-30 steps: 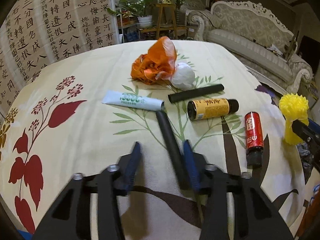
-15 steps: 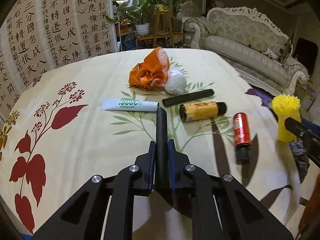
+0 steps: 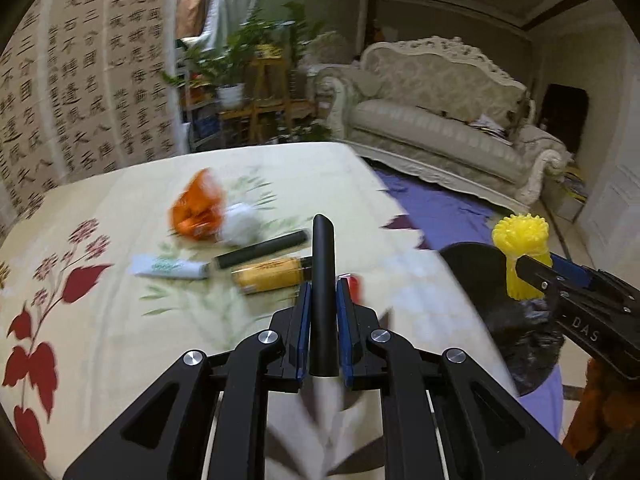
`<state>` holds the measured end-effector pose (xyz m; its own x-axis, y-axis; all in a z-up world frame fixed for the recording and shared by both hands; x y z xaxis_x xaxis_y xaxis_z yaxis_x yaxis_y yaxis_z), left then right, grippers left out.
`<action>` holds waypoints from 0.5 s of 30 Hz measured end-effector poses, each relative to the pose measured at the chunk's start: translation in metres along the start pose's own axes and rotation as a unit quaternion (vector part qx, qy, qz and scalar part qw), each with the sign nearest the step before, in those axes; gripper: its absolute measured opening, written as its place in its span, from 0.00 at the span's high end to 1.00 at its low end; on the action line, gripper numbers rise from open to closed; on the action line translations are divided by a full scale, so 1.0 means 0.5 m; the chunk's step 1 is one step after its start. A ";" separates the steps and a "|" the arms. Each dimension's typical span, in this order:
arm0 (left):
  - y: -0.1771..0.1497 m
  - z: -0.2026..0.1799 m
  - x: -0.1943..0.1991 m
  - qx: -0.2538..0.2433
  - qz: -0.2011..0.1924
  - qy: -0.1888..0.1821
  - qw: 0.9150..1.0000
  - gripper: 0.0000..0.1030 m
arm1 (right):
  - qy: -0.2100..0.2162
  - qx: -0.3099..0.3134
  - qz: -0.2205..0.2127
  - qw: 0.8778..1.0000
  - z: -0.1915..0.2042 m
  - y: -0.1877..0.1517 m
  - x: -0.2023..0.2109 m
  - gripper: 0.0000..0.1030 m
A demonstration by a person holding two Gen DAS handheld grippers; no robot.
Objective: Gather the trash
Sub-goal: 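Carry the yellow net and black stick over the bin and open both tools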
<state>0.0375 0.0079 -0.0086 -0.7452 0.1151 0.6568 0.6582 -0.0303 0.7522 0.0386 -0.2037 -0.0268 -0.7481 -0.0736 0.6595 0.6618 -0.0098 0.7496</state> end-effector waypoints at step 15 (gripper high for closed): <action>0.021 -0.227 -0.078 -0.091 0.000 -0.084 0.992 0.87 | -0.074 -0.053 0.005 0.996 -0.162 -0.024 -0.009 0.58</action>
<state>0.0613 -0.1095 -0.0201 -0.7066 0.2787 0.6505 0.6173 -0.2067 0.7591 0.0379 -0.2839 -0.0431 -0.7358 0.0737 0.6732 0.6642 -0.1151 0.7386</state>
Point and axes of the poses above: each gripper's, at about its wrist camera, not at the fingertips, and x roughly against the way its jaws point, z to its left, y to its top, the point moved 1 cm from there along -x, roughly the way its jaws point, and after that the axes turned 1 degree about y, right-handed, at the moved point
